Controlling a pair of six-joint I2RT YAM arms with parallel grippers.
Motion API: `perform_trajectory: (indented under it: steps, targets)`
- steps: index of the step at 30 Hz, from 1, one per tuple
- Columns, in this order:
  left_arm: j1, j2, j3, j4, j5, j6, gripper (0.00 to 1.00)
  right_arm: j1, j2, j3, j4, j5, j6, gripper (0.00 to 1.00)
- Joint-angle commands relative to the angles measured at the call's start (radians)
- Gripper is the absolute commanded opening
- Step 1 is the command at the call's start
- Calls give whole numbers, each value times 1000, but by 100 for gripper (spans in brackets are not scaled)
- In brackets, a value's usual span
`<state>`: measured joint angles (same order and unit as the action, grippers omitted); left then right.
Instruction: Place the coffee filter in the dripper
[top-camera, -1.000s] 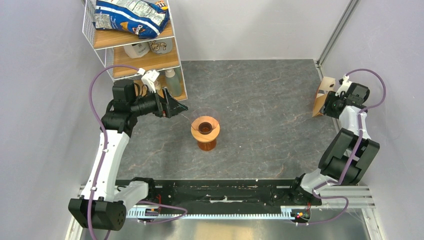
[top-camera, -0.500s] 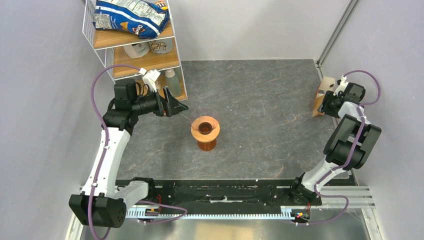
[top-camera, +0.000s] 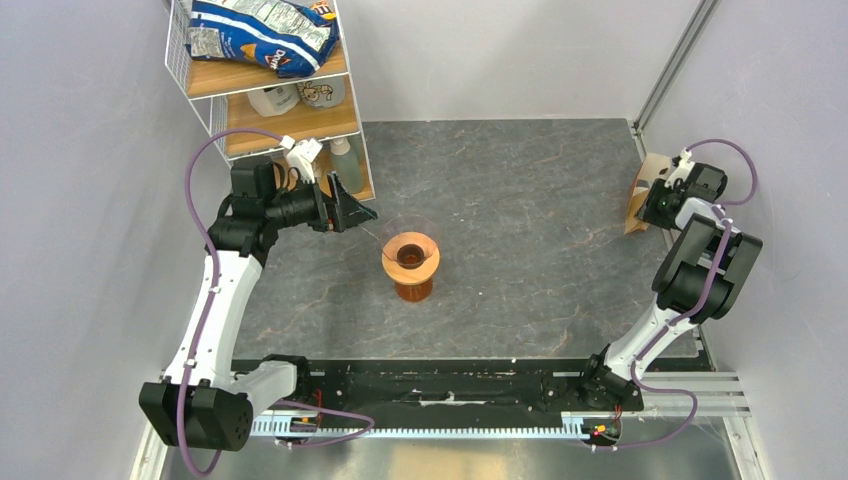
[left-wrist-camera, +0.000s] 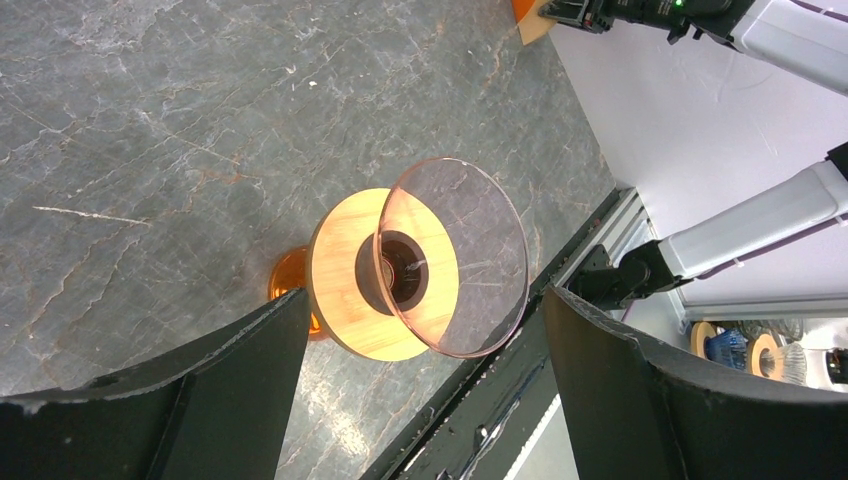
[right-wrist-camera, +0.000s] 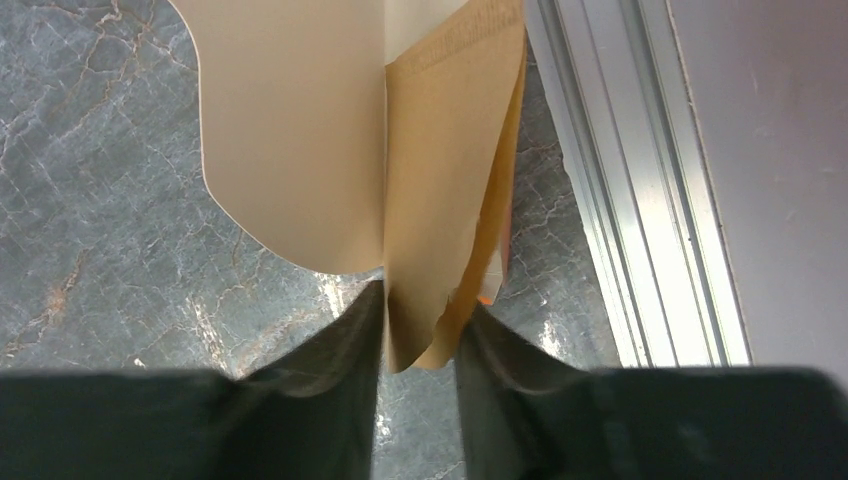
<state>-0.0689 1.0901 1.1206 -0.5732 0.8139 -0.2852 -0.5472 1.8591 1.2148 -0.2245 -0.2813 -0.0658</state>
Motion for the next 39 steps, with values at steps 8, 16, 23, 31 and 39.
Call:
perform_trajectory:
  steps: [8,16,23,31,39]
  targets:
    - [-1,-7,29,22,23,-24,92,1,-65,46,-32,-43,-39,0]
    - [0,-19,41,21,14,-1,94,-13,-299,83,-271,-106,-172,0]
    - [1,-35,120,2,1,108,96,-13,-429,300,-719,-348,-448,0]
    - [-4,-85,102,65,211,216,97,279,-602,414,-1082,-548,-665,0]
    - [-190,-190,25,54,209,540,95,656,-724,326,-1013,-639,-557,0]
